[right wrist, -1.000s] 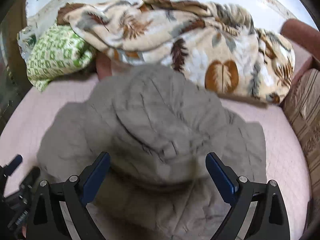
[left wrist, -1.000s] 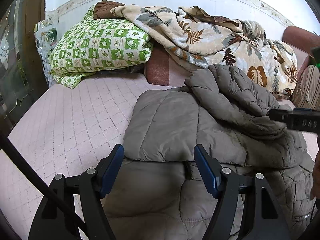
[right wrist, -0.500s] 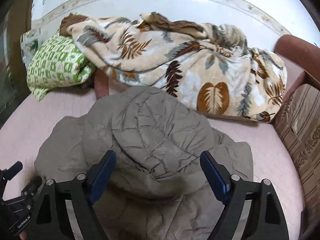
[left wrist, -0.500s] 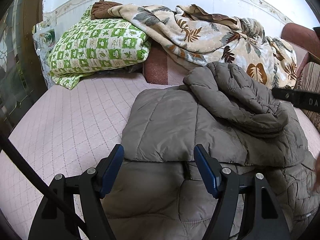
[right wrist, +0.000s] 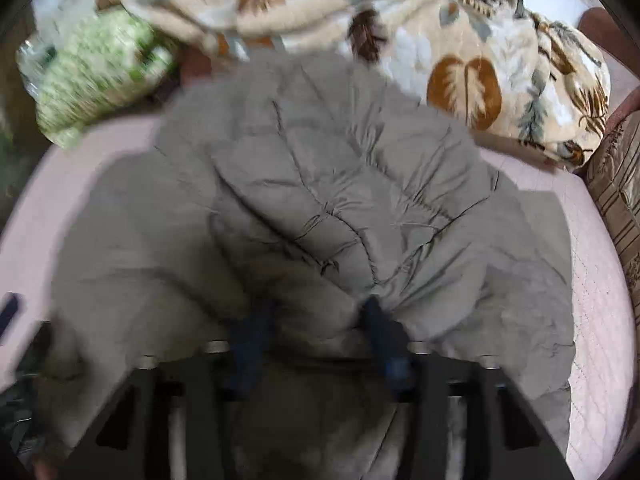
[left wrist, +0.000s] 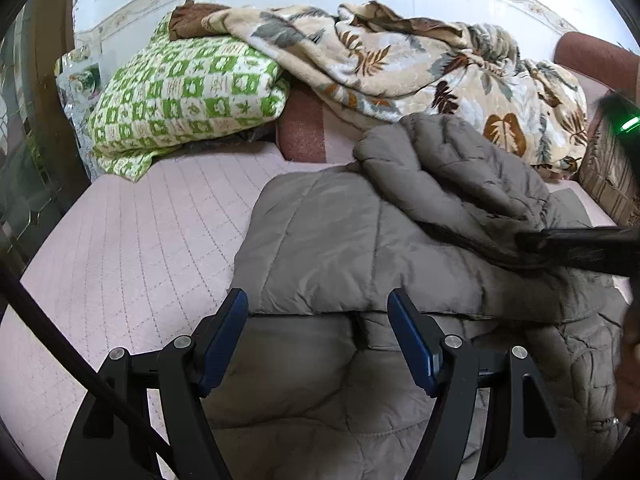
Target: Fold large clothes
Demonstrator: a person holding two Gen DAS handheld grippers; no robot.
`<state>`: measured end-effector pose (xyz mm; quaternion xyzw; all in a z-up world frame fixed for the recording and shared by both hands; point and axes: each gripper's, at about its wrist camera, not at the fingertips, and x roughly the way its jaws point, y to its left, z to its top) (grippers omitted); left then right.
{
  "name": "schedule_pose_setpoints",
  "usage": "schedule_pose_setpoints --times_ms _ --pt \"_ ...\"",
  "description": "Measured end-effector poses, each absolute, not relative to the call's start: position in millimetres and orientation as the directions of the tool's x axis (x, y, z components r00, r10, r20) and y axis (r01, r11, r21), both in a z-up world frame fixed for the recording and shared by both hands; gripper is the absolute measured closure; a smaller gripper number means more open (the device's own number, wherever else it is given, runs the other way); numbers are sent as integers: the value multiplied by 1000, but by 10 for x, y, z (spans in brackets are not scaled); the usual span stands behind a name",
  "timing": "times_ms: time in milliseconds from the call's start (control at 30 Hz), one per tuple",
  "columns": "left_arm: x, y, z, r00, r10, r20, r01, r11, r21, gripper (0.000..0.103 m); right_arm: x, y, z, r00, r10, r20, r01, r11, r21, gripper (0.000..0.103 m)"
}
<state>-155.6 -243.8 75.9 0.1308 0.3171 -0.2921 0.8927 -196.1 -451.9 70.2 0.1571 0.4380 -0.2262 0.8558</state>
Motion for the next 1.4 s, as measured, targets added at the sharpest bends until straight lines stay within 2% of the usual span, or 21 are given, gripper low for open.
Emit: schedule_pose_setpoints --times_ms 167,233,300,467,600,733,800,833,900,1000,1133,1400 --pt "-1719 -2380 860 633 -449 -631 620 782 66 31 -2619 -4144 1207 626 -266 -733 476 875 89 60" --pt "-1842 -2340 890 632 -453 -629 629 774 76 31 -3028 -4013 1259 641 -265 -720 490 864 118 49" --pt "-1975 -2273 923 620 -470 -628 646 761 69 31 -3448 -3904 1202 654 -244 -716 498 851 166 43" --pt "-2377 -1948 923 567 -517 -641 669 744 -8 25 -4258 -3687 849 621 -219 -753 548 808 217 43" --pt "-2720 -1595 724 553 -488 -675 649 760 -18 25 -4600 -3537 595 571 -251 -781 576 801 164 36" --pt "-2892 -1323 415 533 -418 -736 616 788 -2 25 -4690 -3443 467 561 -282 -778 572 812 119 32" --pt "-2908 -1269 235 520 -371 -769 606 795 25 25 -4686 -3454 333 568 -232 -790 559 813 162 29" --pt "-2918 -1269 164 530 -346 -774 604 795 58 25 -4681 -3463 254 563 -216 -798 558 811 174 24" --pt "-2964 -1290 113 554 -325 -767 615 780 114 21 -4622 -3472 58 529 -195 -826 565 807 171 21" --pt "-3016 -1292 65 580 -311 -753 615 773 154 16 -4572 -3407 62 511 -238 -826 570 813 118 18" --pt "-2974 -1271 48 568 -306 -764 595 794 125 10 -4616 -3425 39 531 -214 -820 555 819 146 16" --pt "-2964 -1271 33 570 -313 -759 593 796 117 9 -4680 -3322 7 550 -198 -811 515 845 143 9"
